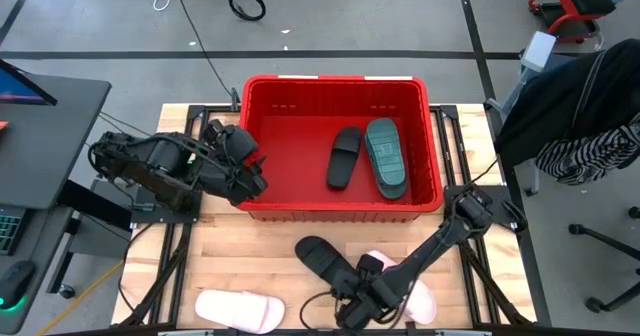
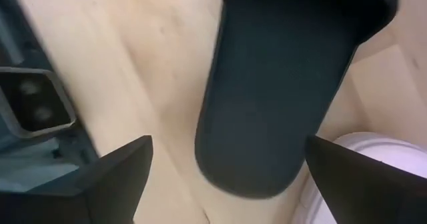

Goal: Pick and place slides into bin
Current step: Put the black slides into the red bin

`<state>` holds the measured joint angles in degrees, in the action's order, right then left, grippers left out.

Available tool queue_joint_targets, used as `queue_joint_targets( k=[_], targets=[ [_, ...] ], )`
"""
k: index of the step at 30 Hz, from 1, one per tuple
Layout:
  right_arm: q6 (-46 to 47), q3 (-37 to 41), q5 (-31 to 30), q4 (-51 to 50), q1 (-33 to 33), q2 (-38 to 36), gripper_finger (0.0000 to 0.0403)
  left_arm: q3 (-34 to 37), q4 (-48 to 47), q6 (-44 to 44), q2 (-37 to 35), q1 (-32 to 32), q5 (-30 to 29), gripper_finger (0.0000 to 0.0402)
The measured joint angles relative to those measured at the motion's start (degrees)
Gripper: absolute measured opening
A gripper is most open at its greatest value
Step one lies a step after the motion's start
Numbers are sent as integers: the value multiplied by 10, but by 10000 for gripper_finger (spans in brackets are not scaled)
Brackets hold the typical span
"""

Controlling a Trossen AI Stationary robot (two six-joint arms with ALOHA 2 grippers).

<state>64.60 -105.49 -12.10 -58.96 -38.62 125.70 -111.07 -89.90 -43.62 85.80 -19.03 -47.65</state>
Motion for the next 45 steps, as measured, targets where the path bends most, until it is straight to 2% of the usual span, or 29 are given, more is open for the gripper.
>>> queue_joint_targets(
  k=[9,14,17,19,24,27,31,34,37,45],
  targets=[
    [-1,0,2,-4,22,13,399,0,-1,-8,0,0,0,232],
    [-46,0,-66,25,24,13,399,0,-1,-14,0,0,0,235],
    [2,0,-76,79,22,13,399,0,-1,-29,0,-5,0,237],
    [34,9,-106,129,13,12,399,1,-2,-43,-4,-18,0,237],
    [111,84,-162,247,1,14,399,1,-1,-68,-8,-57,-3,229],
    [101,122,-205,323,10,14,393,1,-1,-68,-8,-69,-8,224],
    [25,131,-274,323,26,14,380,1,-1,-68,-8,-72,-8,220],
    [-60,131,-311,320,38,14,361,1,-1,-67,-8,-71,-8,220],
    [-91,131,-313,319,51,14,326,1,-1,-63,-8,-71,-8,219],
    [-94,131,-364,323,72,14,175,1,-1,-61,-8,-87,-21,213]
  ],
)
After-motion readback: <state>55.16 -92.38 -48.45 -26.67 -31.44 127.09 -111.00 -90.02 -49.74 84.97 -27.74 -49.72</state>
